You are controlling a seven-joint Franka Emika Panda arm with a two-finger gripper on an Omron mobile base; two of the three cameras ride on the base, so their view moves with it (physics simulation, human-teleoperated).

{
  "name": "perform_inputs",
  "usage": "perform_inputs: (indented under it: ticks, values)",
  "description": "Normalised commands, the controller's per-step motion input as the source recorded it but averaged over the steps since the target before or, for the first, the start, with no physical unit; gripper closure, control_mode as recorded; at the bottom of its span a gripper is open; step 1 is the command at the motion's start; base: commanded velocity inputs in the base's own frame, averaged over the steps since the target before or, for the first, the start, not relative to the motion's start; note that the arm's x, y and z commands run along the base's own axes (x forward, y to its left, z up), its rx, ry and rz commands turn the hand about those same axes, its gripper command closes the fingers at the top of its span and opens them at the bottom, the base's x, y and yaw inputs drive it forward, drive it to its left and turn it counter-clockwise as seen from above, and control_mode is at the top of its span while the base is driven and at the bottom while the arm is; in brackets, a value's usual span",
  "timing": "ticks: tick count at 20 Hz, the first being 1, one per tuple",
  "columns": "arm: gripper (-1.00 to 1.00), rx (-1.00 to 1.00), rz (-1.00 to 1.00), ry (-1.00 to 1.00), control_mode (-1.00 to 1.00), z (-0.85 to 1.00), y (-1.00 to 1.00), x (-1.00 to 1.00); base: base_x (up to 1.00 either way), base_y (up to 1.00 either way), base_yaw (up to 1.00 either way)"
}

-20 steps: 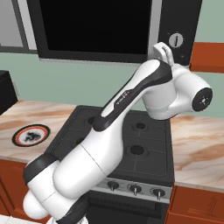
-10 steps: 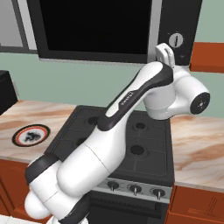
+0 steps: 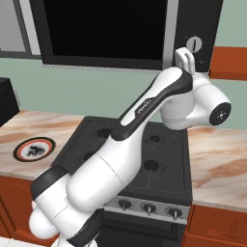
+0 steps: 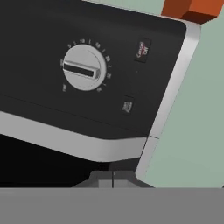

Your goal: Pick the corn from the counter and place it in the microwave. Then turn on the microwave.

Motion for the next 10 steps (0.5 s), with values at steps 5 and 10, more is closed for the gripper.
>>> perform_inputs:
  ticks: [5, 10]
  values:
    - [1.00, 0.04, 0.00, 0.00, -1.00, 0.00, -0.07, 0.10, 0.00, 0.00, 0.00]
    - [1.00, 0.04, 0.00, 0.03, -1.00, 0.00, -0.03, 0.21, 0.00, 0.00, 0.00]
